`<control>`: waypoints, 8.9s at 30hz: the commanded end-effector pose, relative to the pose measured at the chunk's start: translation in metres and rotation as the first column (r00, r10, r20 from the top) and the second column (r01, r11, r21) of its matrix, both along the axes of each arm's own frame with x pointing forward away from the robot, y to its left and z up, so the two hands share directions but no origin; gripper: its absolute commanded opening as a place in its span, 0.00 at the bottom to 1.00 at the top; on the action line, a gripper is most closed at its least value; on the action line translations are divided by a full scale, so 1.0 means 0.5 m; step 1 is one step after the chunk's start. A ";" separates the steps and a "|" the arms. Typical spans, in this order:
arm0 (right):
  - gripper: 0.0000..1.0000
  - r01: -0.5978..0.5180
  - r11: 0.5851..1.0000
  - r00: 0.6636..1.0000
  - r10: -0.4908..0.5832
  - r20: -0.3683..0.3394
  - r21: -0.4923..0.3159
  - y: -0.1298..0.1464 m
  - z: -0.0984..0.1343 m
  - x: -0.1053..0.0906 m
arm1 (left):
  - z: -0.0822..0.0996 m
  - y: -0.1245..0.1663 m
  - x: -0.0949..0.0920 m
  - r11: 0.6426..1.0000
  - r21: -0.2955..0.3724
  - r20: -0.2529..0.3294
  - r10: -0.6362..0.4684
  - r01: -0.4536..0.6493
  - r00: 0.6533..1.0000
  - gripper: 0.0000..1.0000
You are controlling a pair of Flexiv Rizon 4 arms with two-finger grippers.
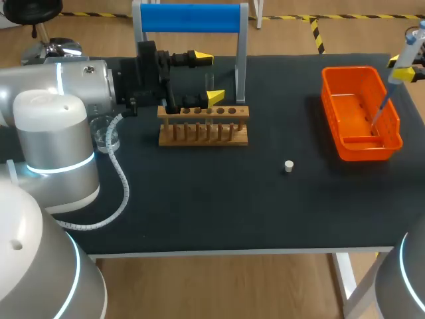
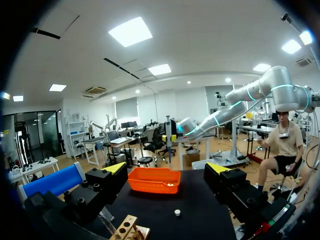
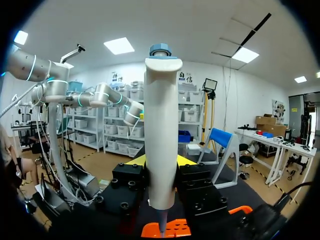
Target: Invert the test tube, pick up the pipette, mount the tip to pipette, aspirate from beaker and dispense into the tube, eject the tip, return the pipette, and cap with the stopper.
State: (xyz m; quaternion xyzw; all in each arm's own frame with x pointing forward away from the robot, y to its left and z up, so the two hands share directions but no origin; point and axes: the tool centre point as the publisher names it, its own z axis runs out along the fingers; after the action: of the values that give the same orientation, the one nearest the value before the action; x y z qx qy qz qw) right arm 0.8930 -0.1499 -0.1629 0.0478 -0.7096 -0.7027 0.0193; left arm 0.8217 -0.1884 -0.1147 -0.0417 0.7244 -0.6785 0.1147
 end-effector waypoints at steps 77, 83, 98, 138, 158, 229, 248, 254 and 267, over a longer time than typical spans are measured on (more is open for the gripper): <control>0.00 0.014 1.000 1.000 -0.014 0.006 -0.002 -0.004 -0.003 0.005 | 0.103 -0.603 0.092 0.992 0.123 -0.040 0.021 -0.016 0.999 1.00; 0.00 0.014 1.000 1.000 -0.014 0.006 -0.002 -0.004 -0.003 0.005 | 0.104 -0.631 0.097 0.993 0.115 -0.068 0.029 -0.021 0.997 1.00; 0.00 0.014 1.000 1.000 -0.014 0.006 -0.002 -0.004 -0.003 0.005 | 0.104 -0.631 0.097 0.993 0.115 -0.068 0.029 -0.021 0.997 0.00; 0.00 0.014 1.000 1.000 -0.014 0.006 -0.002 -0.004 -0.003 0.005 | 0.103 -0.705 0.116 0.999 0.034 -0.080 -0.014 0.017 0.997 0.00; 0.00 0.014 1.000 1.000 -0.014 0.006 -0.002 -0.004 -0.003 0.005 | 0.103 -0.747 0.139 0.999 -0.013 -0.073 -0.042 0.041 0.996 0.00; 0.00 0.014 1.000 1.000 -0.014 0.006 -0.002 -0.004 -0.003 0.005 | 0.036 -0.758 0.151 0.998 -0.042 -0.119 -0.047 0.042 0.992 0.00; 0.00 0.014 1.000 1.000 -0.014 0.006 -0.002 -0.004 -0.003 0.005 | 0.022 -0.765 0.149 0.997 -0.056 -0.116 -0.050 0.044 0.992 0.00; 0.00 0.014 1.000 1.000 -0.014 0.006 -0.002 -0.004 -0.003 0.005 | 0.041 -0.756 0.152 0.998 -0.055 -0.104 -0.038 0.033 0.994 0.00; 0.00 0.014 1.000 1.000 -0.014 0.006 -0.002 -0.004 -0.003 0.005 | 0.122 -0.715 0.179 0.996 0.025 -0.060 -0.087 0.089 0.994 1.00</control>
State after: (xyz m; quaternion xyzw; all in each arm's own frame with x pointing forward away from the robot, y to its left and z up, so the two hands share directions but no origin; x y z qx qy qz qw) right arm 0.8954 -0.1512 -0.1656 0.0448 -0.7101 -0.7025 0.0123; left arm 0.9069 -0.5583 -0.0558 -0.0501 0.7857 -0.6117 0.0773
